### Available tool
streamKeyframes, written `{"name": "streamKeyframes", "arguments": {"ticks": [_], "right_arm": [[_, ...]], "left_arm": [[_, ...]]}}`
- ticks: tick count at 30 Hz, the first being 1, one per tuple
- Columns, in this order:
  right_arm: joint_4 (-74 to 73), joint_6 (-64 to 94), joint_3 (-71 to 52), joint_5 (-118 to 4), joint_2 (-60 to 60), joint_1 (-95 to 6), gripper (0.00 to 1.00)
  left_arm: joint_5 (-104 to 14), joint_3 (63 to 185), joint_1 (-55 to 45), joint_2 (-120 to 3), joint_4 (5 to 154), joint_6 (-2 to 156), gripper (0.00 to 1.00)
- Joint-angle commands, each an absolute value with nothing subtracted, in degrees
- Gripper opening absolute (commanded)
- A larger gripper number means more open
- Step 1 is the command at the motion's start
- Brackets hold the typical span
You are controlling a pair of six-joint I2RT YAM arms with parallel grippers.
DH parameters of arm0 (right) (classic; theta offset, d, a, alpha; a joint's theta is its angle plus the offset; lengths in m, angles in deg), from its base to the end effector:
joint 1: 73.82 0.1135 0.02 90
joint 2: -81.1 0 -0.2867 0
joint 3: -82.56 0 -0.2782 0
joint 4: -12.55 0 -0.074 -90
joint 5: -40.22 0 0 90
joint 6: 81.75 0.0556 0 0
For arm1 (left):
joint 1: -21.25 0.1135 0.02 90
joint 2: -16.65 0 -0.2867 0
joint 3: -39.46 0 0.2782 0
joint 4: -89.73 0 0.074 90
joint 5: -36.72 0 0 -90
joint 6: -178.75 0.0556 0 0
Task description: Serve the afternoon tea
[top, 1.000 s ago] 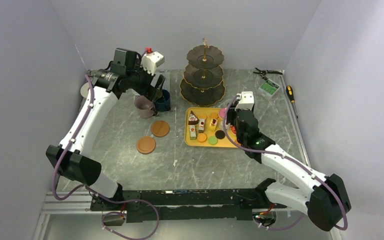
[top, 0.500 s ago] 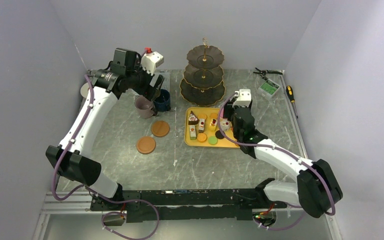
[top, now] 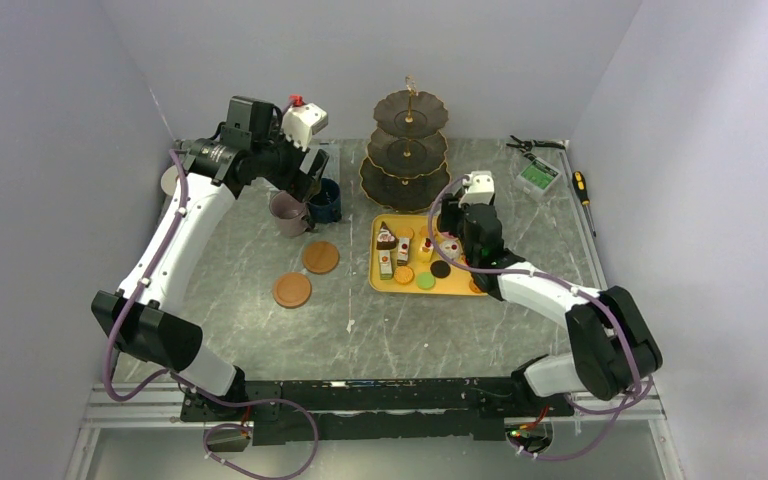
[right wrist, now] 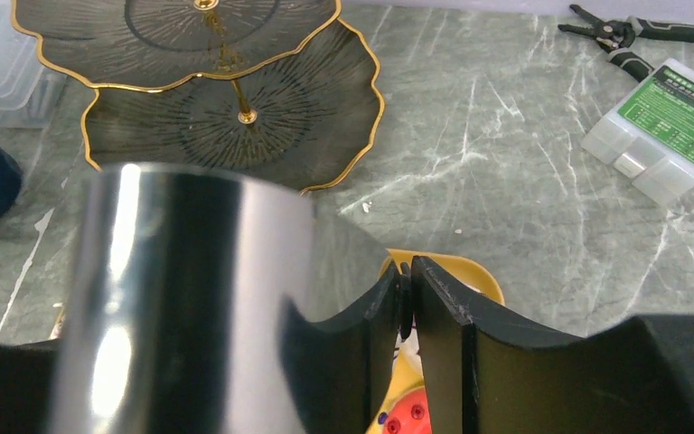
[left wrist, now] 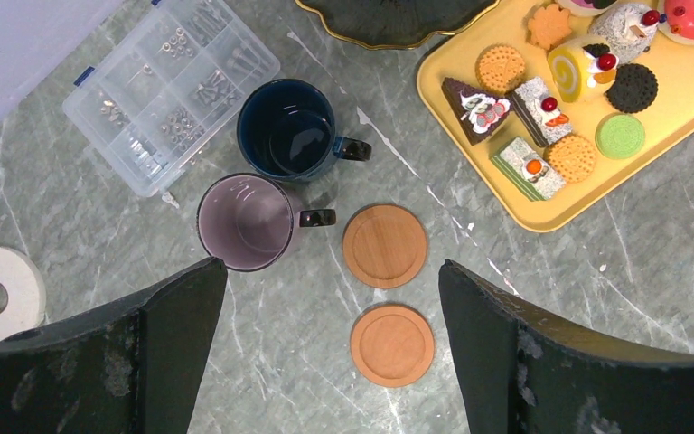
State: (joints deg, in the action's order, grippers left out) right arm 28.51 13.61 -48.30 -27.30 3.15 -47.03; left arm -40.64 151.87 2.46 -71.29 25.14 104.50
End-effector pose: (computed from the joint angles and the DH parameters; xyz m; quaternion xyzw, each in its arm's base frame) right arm 0.3007 0.1280 0.2319 -0.0231 0.7760 0.0229 0.6299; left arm 0.3378 -0.1278 0.4326 0.3119 0.8468 -0.1109 0.4163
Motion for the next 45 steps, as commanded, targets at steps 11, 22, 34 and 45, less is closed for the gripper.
{"name": "streamKeyframes", "arguments": {"ticks": [11, 22, 34, 45], "right_arm": [[35.41, 10.73, -43.53, -30.42, -1.76, -48.50, 0.64], [36.29, 11.84, -45.37, -31.98, -3.30, -49.08, 0.64], [36.49, 13.23, -48.30, -31.95, -3.53, -49.12, 0.62], [34.91, 12.23, -47.64, -34.03, -0.07, -49.12, 0.46]], "left_arm": [[-38.72, 151.78, 2.53, -69.36, 27.08, 104.39, 0.94], [-37.66, 153.21, 2.53, -70.26, 26.53, 104.23, 0.94], [-37.49, 152.81, 2.55, -69.90, 26.91, 104.96, 0.94], [-37.42, 152.46, 2.53, -69.83, 27.27, 104.83, 0.94]]}}
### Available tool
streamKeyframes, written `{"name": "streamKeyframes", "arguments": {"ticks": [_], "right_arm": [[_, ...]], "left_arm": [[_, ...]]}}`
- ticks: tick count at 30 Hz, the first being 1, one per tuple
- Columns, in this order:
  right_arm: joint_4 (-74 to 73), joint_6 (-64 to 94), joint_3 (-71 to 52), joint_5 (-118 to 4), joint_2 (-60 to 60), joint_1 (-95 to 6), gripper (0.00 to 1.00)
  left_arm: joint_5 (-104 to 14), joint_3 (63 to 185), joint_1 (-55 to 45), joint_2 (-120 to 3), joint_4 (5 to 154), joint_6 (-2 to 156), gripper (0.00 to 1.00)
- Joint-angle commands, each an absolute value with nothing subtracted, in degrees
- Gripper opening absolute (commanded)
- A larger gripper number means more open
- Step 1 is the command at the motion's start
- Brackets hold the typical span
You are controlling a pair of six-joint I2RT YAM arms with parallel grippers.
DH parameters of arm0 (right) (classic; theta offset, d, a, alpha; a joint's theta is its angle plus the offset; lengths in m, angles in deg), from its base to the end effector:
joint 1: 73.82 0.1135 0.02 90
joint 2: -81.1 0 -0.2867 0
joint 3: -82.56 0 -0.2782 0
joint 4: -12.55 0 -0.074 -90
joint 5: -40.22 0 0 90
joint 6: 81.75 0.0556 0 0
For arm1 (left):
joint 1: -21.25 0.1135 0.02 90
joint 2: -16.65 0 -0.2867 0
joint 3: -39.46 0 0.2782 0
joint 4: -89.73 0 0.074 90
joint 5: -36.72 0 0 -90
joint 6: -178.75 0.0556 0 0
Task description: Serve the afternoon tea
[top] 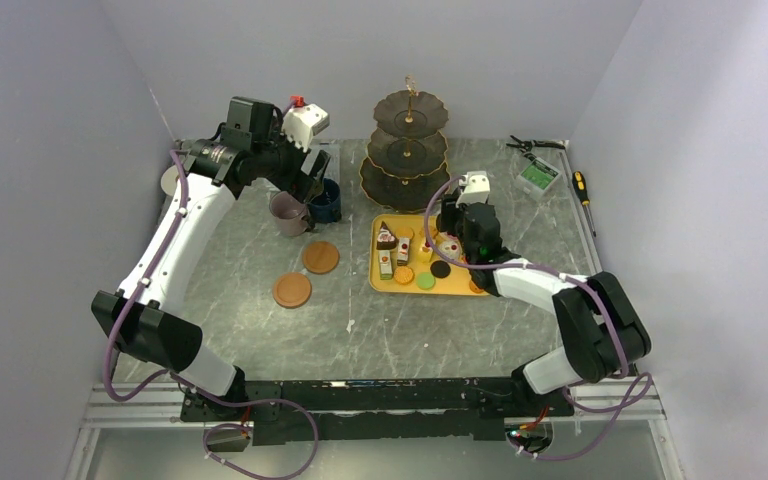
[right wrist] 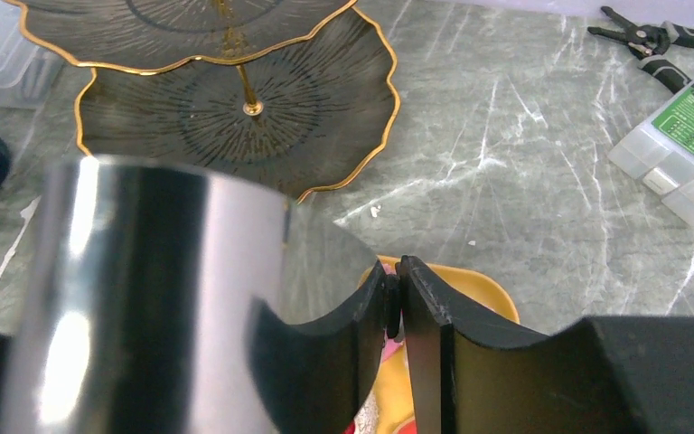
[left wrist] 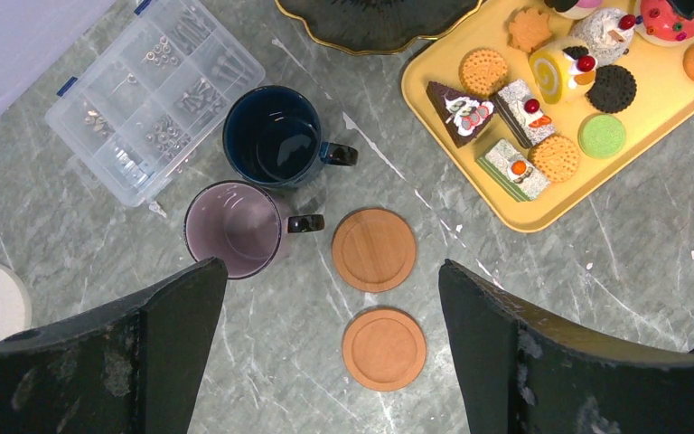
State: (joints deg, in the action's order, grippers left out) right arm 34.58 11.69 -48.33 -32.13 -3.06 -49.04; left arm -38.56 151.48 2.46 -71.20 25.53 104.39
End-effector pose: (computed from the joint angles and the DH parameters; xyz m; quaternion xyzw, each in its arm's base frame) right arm 0.3178 0.1282 0.2103 -0.0494 0.7778 0.0335 0.6257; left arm 0.3371 -0.1296 0.4317 0.3177 0.8427 -0.1276 0.4156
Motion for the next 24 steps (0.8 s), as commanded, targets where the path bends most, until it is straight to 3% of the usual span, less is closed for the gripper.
{"name": "streamKeyframes", "arguments": {"ticks": [1, 11, 24], "right_arm": [[34.58, 12.08, -47.16, -34.45, 0.31, -49.08, 0.44], [33.50, 8.73, -40.62, -36.70, 1.46, -49.12, 0.37], [39.50, 3.43, -33.81, -37.18, -9.08, -49.12, 0.37]], "left_arm": [[-37.46, 152.39, 2.50, -69.81, 27.27, 104.81, 0.94], [-37.54, 152.39, 2.56, -69.64, 27.11, 104.99, 0.94], [-37.83, 151.72, 2.60, -68.72, 27.05, 105.99, 0.94]]}}
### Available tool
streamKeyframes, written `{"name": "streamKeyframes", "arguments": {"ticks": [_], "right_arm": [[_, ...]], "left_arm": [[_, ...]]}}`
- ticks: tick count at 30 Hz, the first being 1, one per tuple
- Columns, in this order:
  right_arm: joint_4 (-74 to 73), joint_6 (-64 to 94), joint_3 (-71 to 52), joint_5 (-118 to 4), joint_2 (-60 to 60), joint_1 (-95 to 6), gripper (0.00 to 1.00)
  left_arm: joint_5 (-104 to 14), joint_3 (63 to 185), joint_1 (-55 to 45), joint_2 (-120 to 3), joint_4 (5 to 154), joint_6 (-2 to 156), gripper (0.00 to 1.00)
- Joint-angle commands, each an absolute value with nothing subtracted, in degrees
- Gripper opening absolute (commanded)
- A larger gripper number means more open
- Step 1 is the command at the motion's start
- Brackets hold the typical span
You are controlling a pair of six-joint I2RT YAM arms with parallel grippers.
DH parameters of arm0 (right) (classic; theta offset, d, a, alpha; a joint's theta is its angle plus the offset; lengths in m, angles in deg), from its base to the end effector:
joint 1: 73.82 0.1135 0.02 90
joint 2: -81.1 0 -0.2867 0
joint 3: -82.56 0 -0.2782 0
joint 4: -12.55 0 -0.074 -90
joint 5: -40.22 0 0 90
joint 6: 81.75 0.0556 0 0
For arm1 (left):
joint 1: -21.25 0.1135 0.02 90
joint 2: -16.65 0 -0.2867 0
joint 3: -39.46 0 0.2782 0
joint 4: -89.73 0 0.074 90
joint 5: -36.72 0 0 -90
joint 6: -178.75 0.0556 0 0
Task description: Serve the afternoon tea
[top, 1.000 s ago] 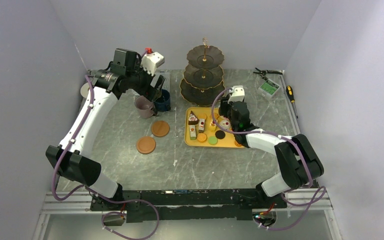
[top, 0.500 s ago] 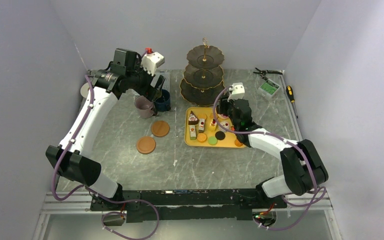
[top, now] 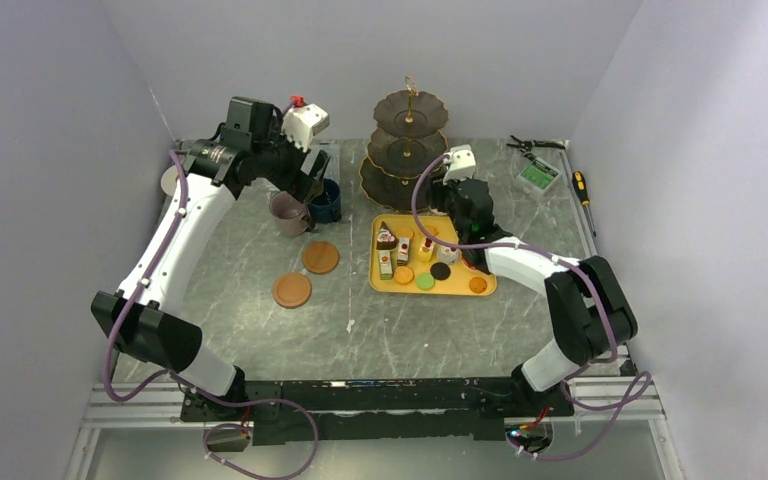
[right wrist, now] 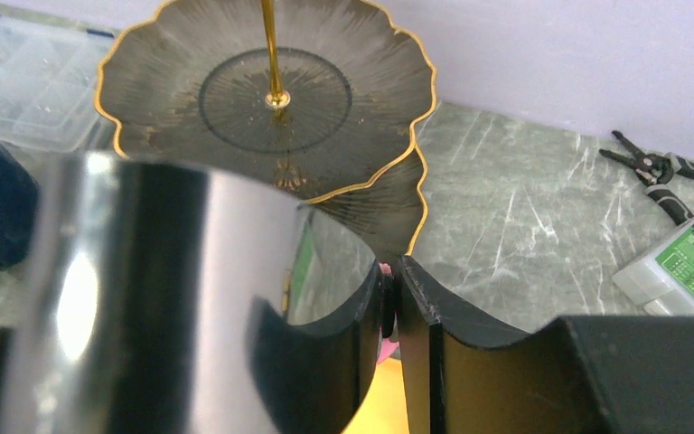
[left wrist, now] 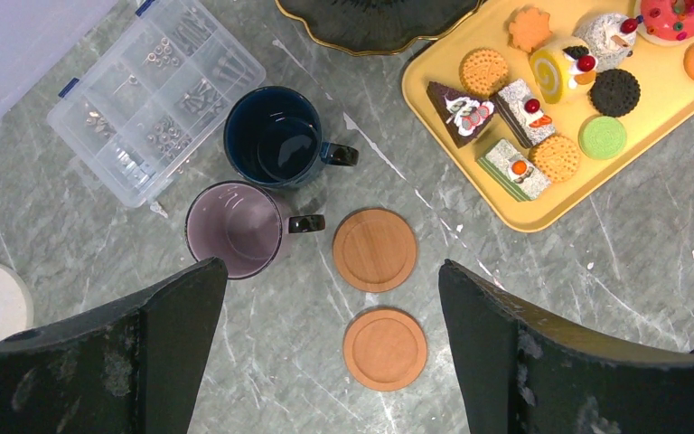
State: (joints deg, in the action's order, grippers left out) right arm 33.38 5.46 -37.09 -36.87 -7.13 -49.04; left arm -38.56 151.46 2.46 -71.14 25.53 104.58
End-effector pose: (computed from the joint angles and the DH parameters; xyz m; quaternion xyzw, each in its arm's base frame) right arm 0.3541 0.1498 0.2542 -0.1051 0.7408 0.0428 0.6621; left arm 0.3368 -0.1295 0.4320 0.3191 0.8420 -0.1269 0.4161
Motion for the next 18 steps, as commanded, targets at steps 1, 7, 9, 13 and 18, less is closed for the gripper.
{"name": "streamKeyframes", "arguments": {"ticks": [1, 7, 9, 13, 18], "right_arm": [[40.25, 3.35, -33.48, -37.09, -9.82, -49.12, 0.37], [44.04, 3.31, -32.01, -36.45, -12.98, -49.11, 0.37], [45.00, 3.22, -31.79, -36.17, -13.51, -49.12, 0.37], [46.96, 3.06, -31.77, -36.17, -14.09, -49.11, 0.37], [50.29, 3.29, -31.36, -35.89, -16.88, -49.09, 0.37]], "left_arm": [[-37.86, 151.61, 2.59, -68.63, 27.01, 106.10, 0.94], [-37.47, 151.17, 2.56, -68.18, 26.61, 106.32, 0.94], [-37.38, 150.94, 2.59, -68.01, 26.57, 106.41, 0.94], [-37.33, 150.54, 2.57, -67.81, 26.61, 106.59, 0.94], [-37.15, 150.27, 2.58, -67.56, 26.49, 106.55, 0.94]]}}
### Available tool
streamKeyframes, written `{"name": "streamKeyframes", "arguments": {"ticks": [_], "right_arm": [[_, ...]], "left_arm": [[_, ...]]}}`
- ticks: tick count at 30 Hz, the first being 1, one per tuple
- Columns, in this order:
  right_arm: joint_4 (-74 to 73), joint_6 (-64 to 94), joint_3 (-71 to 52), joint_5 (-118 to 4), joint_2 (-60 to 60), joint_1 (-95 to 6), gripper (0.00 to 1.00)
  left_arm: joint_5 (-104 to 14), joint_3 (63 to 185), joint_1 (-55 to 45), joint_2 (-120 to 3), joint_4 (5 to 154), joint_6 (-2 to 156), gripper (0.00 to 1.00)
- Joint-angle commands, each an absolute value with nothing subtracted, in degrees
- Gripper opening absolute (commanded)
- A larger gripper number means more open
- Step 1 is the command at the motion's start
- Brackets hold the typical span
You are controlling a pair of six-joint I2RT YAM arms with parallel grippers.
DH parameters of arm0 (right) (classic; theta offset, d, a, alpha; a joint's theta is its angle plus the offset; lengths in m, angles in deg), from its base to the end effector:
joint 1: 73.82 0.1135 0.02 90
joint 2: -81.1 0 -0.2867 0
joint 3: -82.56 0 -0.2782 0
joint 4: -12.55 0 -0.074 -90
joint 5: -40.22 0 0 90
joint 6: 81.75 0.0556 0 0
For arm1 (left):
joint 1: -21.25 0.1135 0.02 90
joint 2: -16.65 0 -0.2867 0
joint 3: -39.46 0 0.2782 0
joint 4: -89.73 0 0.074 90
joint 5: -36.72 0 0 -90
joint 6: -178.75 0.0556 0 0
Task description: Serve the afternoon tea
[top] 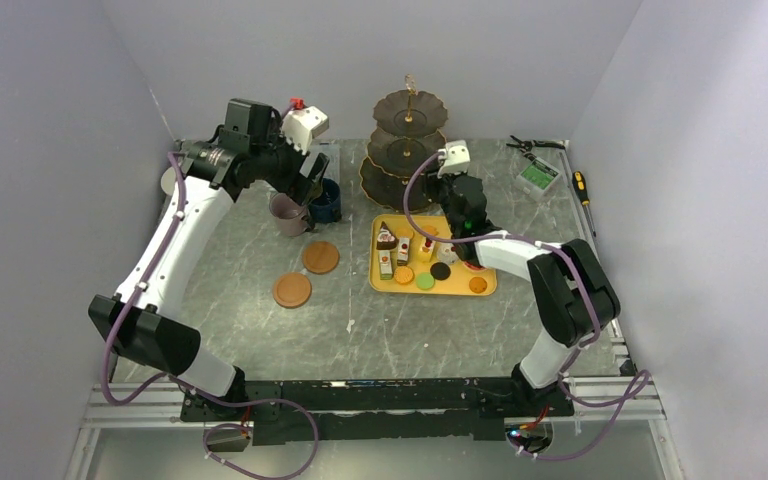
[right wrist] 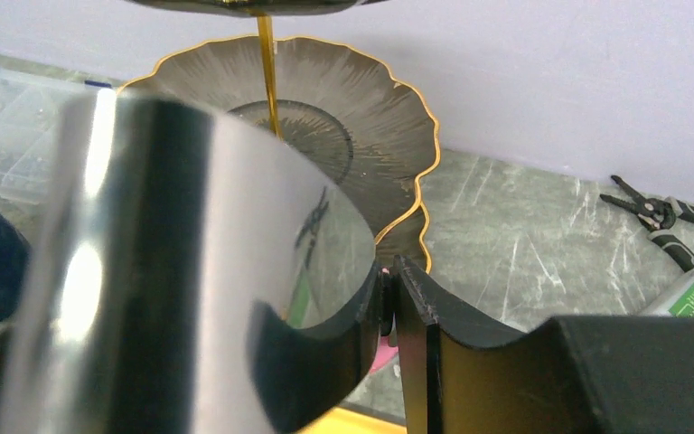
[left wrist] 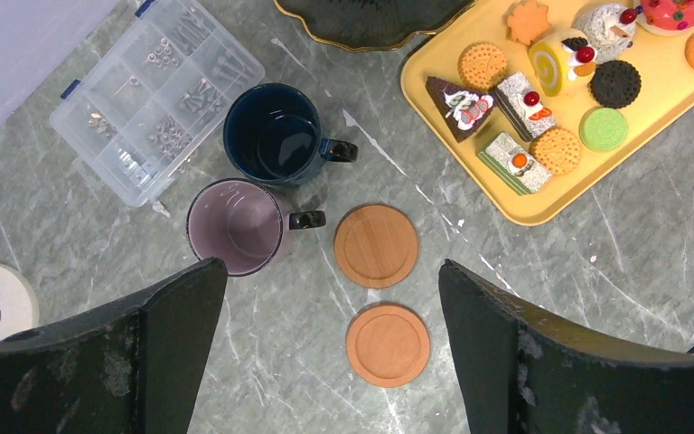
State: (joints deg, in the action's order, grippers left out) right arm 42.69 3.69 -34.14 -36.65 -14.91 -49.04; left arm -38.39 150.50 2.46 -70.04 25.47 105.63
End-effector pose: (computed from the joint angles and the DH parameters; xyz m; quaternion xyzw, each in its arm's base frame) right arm 0.3795 0.1613 0.2425 -0.1054 0.7146 0.0392 0.6904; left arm 0.3314 -0.1278 0.4325 0.3274 0.8384 -0.1244 0.4177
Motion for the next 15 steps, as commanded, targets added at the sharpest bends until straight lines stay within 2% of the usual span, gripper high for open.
{"name": "streamKeyframes", "arguments": {"ticks": [1, 10, 15], "right_arm": [[51.22, 3.48, -31.38, -35.89, -17.64, -49.12, 0.37], [57.57, 3.75, -31.90, -35.45, -21.35, -49.10, 0.40], [57.95, 3.84, -33.41, -36.35, -20.01, -49.11, 0.48]], "left_arm": [[-37.03, 150.28, 2.57, -67.57, 26.48, 106.61, 0.94], [-37.31, 149.62, 2.50, -66.91, 26.04, 107.23, 0.94], [-37.08, 149.46, 2.58, -66.81, 26.09, 107.17, 0.94]]}}
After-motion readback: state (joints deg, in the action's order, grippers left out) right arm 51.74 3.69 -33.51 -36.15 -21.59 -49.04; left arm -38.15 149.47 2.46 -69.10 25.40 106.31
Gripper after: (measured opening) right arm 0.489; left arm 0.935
